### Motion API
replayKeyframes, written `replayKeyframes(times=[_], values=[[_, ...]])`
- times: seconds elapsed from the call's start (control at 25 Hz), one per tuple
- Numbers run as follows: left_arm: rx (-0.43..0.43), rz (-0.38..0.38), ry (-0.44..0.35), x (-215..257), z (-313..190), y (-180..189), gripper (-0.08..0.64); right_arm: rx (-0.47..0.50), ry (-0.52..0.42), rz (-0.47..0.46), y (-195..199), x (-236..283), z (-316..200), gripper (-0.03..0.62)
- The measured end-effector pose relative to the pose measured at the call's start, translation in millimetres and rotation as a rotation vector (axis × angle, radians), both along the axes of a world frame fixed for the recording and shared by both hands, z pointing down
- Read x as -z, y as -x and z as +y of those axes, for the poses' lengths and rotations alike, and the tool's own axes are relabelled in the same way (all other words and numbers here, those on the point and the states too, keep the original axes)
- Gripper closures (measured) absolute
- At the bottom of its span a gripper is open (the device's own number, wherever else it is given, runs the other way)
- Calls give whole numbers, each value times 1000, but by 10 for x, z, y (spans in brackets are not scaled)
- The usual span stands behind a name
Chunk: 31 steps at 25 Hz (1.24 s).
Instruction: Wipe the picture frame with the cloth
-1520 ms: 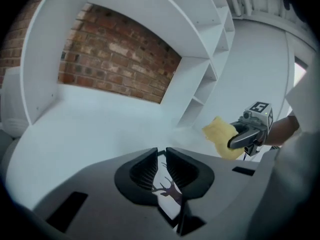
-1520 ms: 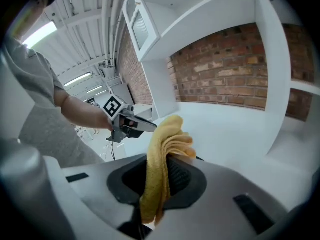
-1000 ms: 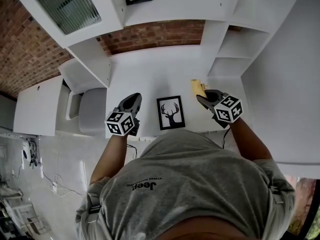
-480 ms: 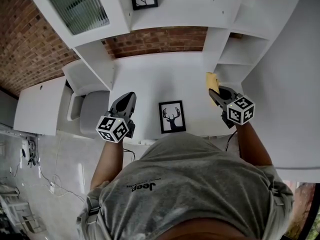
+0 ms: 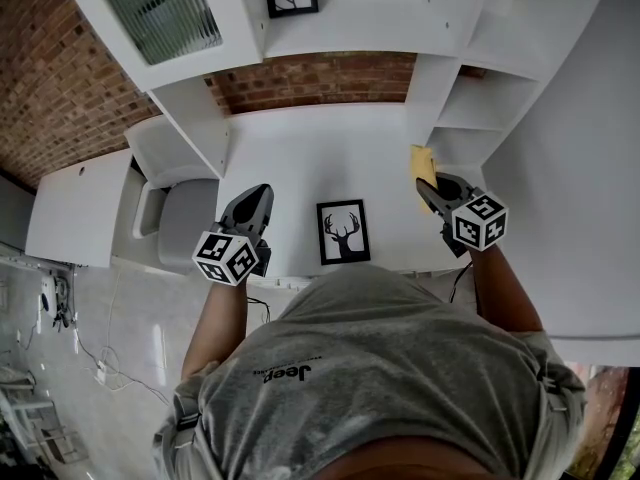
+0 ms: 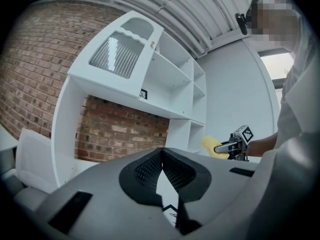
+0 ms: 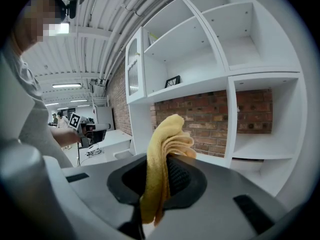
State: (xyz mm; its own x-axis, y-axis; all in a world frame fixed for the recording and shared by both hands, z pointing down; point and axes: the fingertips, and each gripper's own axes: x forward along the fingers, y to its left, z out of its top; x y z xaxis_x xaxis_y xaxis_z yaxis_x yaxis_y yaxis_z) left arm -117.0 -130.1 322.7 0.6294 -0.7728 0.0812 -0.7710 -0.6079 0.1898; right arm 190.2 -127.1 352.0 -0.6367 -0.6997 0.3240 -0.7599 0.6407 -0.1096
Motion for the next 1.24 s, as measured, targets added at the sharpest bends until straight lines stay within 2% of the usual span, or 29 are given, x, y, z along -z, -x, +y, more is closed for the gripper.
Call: replayKeyframes(times=[0.12,0.32,1.24], values=[[1,3,2,4,5,11,540,-4,-2,4,1,4,8,534],[-3,6,8,4,17,-19,540,-12,-3,60,-32,-32,21,535],[-7,1,30,-59,19,-59,540,0,21,79,-9,-120,23,537]])
